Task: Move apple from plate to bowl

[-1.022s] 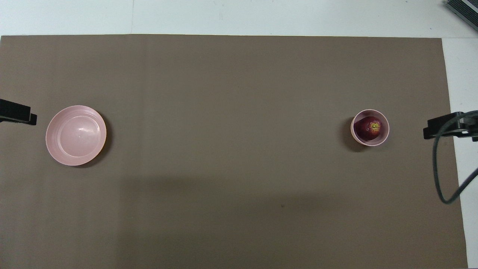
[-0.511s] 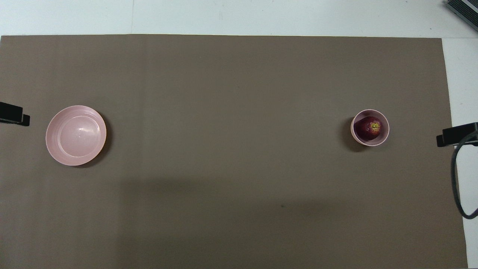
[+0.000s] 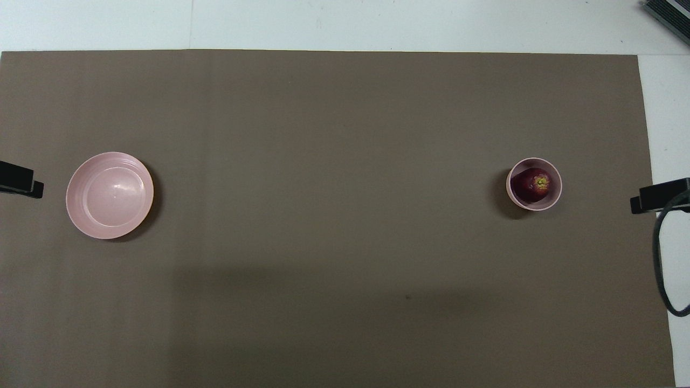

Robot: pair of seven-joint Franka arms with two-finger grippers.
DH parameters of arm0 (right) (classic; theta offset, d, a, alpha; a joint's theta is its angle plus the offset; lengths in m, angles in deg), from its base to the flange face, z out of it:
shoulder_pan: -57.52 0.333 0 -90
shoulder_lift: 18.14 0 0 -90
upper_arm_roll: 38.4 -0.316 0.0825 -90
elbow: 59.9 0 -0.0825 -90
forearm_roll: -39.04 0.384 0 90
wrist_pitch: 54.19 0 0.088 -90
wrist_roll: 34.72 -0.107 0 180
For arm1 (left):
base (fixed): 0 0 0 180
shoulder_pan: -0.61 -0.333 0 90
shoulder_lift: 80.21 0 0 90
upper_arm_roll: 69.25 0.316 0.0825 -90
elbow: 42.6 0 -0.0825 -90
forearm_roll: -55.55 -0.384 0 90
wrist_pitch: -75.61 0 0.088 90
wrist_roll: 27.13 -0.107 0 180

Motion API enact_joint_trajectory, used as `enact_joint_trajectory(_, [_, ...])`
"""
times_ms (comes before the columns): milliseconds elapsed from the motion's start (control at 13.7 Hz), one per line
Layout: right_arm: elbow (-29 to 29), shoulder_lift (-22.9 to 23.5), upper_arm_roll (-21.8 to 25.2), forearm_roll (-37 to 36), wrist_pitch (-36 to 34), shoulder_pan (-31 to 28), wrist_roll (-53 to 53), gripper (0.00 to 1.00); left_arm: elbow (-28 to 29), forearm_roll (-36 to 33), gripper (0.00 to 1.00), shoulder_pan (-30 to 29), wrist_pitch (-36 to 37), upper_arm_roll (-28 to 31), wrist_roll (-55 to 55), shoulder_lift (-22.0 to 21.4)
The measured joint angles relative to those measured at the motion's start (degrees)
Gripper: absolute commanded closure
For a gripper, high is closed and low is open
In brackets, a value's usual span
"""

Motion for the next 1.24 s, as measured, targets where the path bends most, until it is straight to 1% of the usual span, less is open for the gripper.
enact_joint_trajectory(1241, [0.0,-0.1,0.4,-0.6,0.0,-0.1,0.0,0.0,0.0,0.0,0.0,0.0,0.5,-0.1,0.0,-0.1])
